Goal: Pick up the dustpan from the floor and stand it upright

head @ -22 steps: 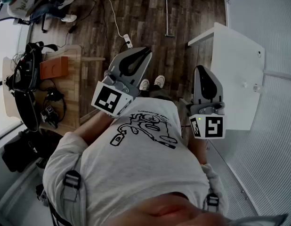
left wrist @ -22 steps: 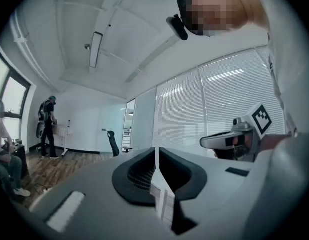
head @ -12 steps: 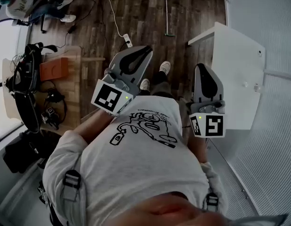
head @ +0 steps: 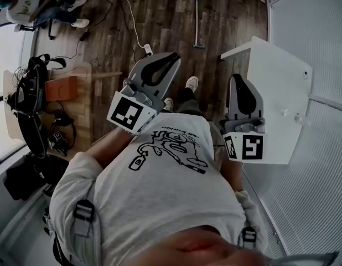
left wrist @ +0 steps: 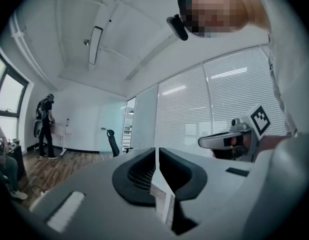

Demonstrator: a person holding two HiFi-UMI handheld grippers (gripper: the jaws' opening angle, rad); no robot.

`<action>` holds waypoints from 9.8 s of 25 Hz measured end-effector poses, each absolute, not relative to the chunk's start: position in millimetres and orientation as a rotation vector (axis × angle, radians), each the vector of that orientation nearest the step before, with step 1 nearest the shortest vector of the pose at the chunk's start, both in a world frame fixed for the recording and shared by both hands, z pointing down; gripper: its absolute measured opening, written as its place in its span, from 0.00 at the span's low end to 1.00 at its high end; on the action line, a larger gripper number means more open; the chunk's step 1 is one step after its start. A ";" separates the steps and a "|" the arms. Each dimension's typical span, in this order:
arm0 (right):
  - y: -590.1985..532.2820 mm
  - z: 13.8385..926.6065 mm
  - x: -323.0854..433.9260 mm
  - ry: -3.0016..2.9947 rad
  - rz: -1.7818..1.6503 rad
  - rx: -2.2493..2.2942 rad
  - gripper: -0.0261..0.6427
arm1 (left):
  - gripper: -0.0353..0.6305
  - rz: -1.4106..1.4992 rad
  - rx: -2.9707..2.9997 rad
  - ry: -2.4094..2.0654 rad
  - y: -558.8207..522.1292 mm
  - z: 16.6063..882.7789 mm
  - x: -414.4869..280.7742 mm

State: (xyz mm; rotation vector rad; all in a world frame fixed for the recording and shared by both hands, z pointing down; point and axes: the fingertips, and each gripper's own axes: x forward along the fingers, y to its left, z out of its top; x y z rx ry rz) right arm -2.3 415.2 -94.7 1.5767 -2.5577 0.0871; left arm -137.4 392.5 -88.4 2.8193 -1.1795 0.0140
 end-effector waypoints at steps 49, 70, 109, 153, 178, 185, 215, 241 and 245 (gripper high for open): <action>59.0 -94.2 49.5 -2.545 0.082 1.549 0.06 | 0.08 0.024 2.751 -1.254 33.4 -79.6 -97.3; -20.6 -63.9 53.5 -2.449 0.101 1.637 0.06 | 0.08 0.049 2.696 -1.288 -52.0 -45.5 -125.2; 4.7 449.5 130.5 -2.120 0.598 1.487 0.06 | 0.07 0.586 2.423 -1.199 -20.5 463.9 -70.3; 82.6 1054.0 114.5 -1.967 0.568 0.735 0.22 | 0.25 1.314 2.515 -0.335 64.8 1072.7 8.2; 82.2 1164.3 110.6 -1.911 0.674 0.676 0.29 | 0.15 1.407 2.471 -0.088 78.4 1166.8 19.0; 82.1 1134.4 109.1 -1.917 0.671 0.670 0.29 | 0.15 1.378 2.454 -0.129 77.0 1139.4 17.2; 33.7 807.4 69.2 -2.025 0.631 0.715 0.29 | 0.15 1.365 2.489 -0.183 32.1 812.8 -15.7; 2.5 624.9 49.7 -2.161 0.576 0.732 0.29 | 0.15 1.166 2.485 -0.197 25.4 657.1 -21.5; -7.2 601.8 46.1 -2.175 0.578 0.739 0.29 | 0.15 1.134 2.487 -0.191 17.3 635.3 -24.3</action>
